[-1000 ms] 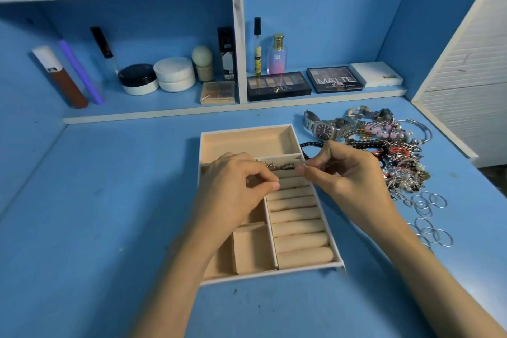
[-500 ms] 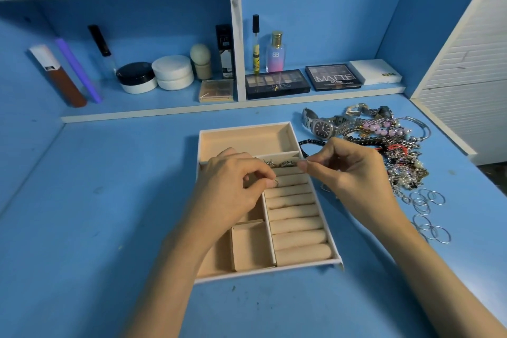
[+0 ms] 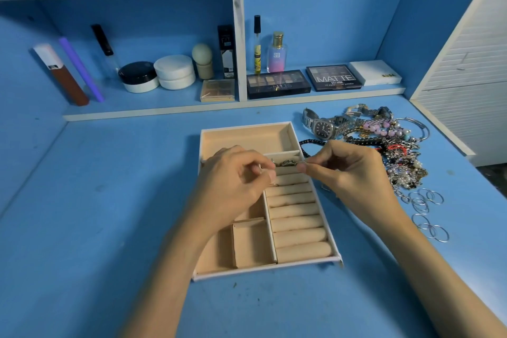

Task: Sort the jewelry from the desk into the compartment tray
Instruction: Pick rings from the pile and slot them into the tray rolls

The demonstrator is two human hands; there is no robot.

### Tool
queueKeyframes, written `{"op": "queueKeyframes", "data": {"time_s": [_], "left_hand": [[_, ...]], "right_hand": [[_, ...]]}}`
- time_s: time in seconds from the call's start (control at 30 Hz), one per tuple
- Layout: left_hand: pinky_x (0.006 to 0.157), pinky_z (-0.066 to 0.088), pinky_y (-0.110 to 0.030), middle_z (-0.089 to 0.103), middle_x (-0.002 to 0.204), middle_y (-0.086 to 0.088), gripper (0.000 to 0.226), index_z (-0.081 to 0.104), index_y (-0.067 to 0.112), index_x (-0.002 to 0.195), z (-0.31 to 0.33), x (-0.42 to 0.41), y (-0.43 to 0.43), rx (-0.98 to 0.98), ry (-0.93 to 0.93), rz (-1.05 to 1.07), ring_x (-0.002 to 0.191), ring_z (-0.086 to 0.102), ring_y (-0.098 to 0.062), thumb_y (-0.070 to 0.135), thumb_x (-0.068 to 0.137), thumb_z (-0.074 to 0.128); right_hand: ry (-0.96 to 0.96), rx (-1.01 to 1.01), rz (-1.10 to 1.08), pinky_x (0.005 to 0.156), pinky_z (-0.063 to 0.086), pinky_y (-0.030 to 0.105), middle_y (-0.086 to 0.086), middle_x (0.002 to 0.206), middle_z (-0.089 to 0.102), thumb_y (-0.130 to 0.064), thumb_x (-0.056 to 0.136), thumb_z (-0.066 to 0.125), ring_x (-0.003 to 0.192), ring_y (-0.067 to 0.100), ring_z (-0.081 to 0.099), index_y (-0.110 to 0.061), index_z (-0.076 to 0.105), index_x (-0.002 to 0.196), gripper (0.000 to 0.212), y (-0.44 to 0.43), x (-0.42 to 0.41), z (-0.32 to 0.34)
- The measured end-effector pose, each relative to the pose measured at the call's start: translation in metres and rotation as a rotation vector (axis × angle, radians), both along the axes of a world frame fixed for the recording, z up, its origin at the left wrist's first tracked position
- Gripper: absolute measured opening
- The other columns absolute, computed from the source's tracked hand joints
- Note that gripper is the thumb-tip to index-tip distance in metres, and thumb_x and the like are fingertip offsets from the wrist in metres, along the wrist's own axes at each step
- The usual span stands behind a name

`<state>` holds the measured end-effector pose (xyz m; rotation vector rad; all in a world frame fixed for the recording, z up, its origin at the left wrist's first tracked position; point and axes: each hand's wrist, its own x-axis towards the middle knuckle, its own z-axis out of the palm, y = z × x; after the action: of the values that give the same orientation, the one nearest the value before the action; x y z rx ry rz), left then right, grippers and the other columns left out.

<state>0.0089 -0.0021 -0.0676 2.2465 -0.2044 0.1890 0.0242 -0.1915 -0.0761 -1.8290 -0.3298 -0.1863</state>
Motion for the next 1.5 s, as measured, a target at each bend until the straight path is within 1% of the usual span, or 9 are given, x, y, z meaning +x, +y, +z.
{"op": "queueKeyframes", "data": {"time_s": [0.07,0.13,0.33,0.6,0.73,0.9,1.03,1.23,1.5], "left_hand": [[0.061,0.040,-0.019,0.060,0.072,0.013,0.009,0.070,0.031,0.081,0.001,0.001,0.002,-0.140,-0.018,0.082,0.064,0.048,-0.002,0.023,0.081,0.065],[0.062,0.043,-0.016,0.065,0.075,0.014,0.013,0.069,0.030,0.081,0.002,0.003,0.003,-0.215,-0.052,0.170,0.067,0.053,-0.001,0.019,0.084,0.062],[0.062,0.041,-0.007,0.064,0.073,0.017,0.015,0.069,0.027,0.083,0.003,0.004,0.004,-0.254,-0.062,0.222,0.068,0.054,0.003,0.015,0.086,0.060],[0.066,0.045,-0.021,0.067,0.077,0.010,0.014,0.069,0.030,0.084,0.004,0.002,0.004,-0.250,-0.055,0.217,0.071,0.056,-0.010,0.019,0.086,0.060],[0.067,0.046,-0.025,0.067,0.076,0.007,0.013,0.068,0.031,0.085,0.004,0.003,0.004,-0.250,-0.059,0.218,0.071,0.056,-0.015,0.021,0.085,0.060],[0.063,0.044,-0.023,0.066,0.075,0.006,0.013,0.068,0.031,0.087,0.003,0.003,0.004,-0.233,-0.062,0.211,0.067,0.054,-0.013,0.021,0.085,0.061],[0.061,0.043,-0.021,0.065,0.073,0.006,0.012,0.068,0.030,0.087,0.002,0.003,0.004,-0.240,-0.066,0.206,0.066,0.053,-0.012,0.020,0.084,0.061],[0.059,0.043,-0.022,0.064,0.072,0.006,0.012,0.068,0.030,0.087,0.002,0.003,0.004,-0.222,-0.075,0.201,0.065,0.052,-0.014,0.021,0.084,0.061],[0.060,0.042,-0.021,0.064,0.072,0.007,0.013,0.068,0.032,0.084,0.001,0.004,0.003,-0.215,-0.062,0.208,0.067,0.051,-0.014,0.021,0.084,0.061]], "right_hand": [[-0.045,-0.075,0.013,0.049,0.044,0.029,0.011,0.062,0.065,-0.008,0.073,0.077,0.052,0.020,0.052,-0.005,0.066,0.063,0.015,0.001,0.000,-0.001],[-0.096,-0.172,0.042,0.054,0.045,0.035,0.009,0.062,0.063,-0.003,0.072,0.076,0.057,0.021,0.052,-0.006,0.065,0.062,0.016,0.004,0.001,-0.003],[-0.166,-0.332,0.081,0.055,0.035,0.011,0.004,0.061,0.058,-0.007,0.069,0.080,0.061,0.010,0.051,-0.006,0.065,0.059,0.018,0.010,0.005,-0.006],[-0.240,-0.498,0.144,0.061,0.036,0.005,-0.010,0.062,0.054,-0.006,0.070,0.079,0.066,-0.001,0.049,-0.010,0.072,0.066,0.008,0.007,0.006,0.002],[-0.274,-0.594,0.186,0.064,0.040,0.009,-0.002,0.066,0.061,-0.008,0.072,0.074,0.069,0.004,0.052,-0.011,0.075,0.071,0.003,0.004,0.004,0.006],[-0.236,-0.613,0.184,0.065,0.038,0.005,0.000,0.070,0.063,-0.018,0.075,0.061,0.073,-0.002,0.051,-0.014,0.075,0.074,0.015,0.004,0.002,0.008],[-0.241,-0.595,0.171,0.064,0.037,0.005,-0.006,0.068,0.057,-0.017,0.074,0.064,0.069,-0.005,0.049,-0.016,0.074,0.082,0.013,0.004,0.003,0.007],[-0.257,-0.577,0.151,0.062,0.039,0.010,-0.003,0.067,0.059,-0.015,0.073,0.064,0.065,0.003,0.047,-0.014,0.072,0.073,0.008,0.007,0.003,0.004],[-0.224,-0.578,0.142,0.062,0.037,0.010,0.002,0.065,0.059,-0.015,0.070,0.064,0.064,-0.004,0.045,-0.012,0.076,0.071,0.012,0.011,0.005,0.003]]}}
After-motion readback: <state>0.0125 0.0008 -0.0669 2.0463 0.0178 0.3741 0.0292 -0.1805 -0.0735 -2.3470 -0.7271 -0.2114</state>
